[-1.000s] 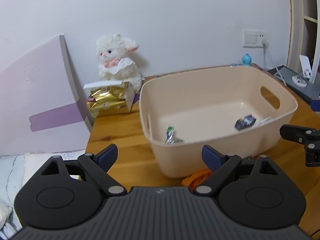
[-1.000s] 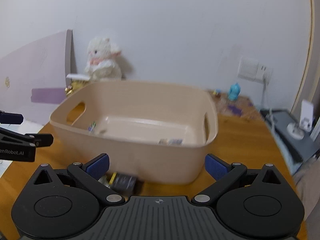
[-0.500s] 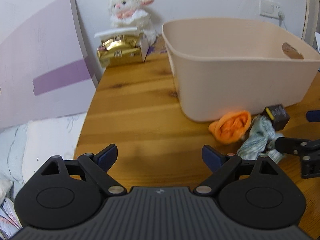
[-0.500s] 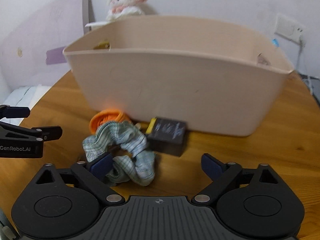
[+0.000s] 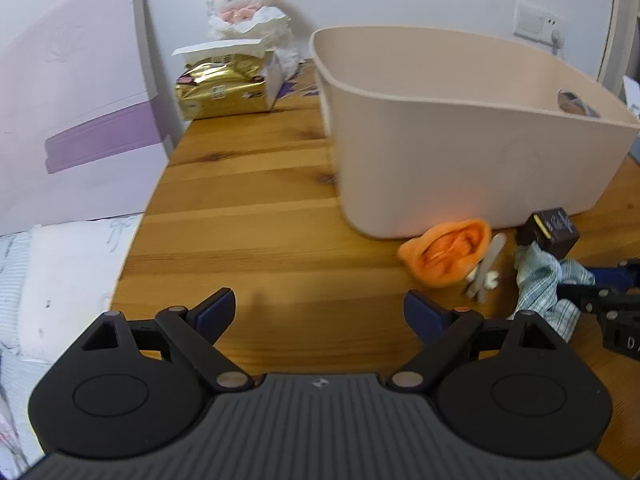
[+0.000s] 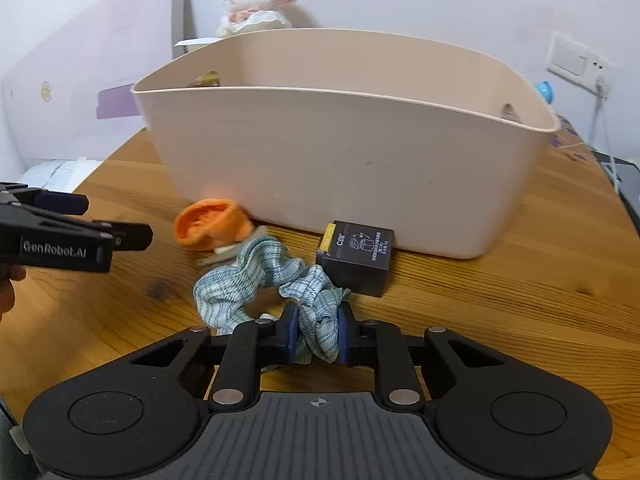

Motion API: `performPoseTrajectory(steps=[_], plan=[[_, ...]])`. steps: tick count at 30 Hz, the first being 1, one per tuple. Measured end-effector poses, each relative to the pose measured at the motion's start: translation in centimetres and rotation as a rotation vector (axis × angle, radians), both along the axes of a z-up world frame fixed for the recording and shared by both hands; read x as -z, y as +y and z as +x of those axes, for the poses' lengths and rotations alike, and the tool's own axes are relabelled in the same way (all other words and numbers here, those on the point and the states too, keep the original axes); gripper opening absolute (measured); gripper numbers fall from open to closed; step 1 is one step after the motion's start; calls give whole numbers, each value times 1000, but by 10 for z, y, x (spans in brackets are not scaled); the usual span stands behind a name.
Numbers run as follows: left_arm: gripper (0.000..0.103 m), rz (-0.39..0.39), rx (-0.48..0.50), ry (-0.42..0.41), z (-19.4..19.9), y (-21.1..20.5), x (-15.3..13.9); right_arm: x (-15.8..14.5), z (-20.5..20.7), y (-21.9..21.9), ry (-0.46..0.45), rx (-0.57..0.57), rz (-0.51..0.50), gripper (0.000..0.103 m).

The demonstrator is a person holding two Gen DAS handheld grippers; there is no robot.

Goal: Organize objects
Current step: 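Return to the table and grasp the plaid scrunchie with the right tool, then grasp the orange silicone piece with the left tool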

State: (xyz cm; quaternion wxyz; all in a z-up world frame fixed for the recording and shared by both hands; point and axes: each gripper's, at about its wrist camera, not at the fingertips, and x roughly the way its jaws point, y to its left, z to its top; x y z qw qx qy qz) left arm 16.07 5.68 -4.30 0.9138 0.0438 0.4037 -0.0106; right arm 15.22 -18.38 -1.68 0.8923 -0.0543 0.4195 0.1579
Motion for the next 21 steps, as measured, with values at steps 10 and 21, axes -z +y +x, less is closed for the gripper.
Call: performPoseTrajectory(steps=[10, 21], plan=[[92, -61, 45, 5, 24, -28, 4, 1, 10, -15, 10, 22, 17, 15], [61, -124, 99, 67, 52, -39, 22, 9, 20, -19, 32, 22, 28, 23]])
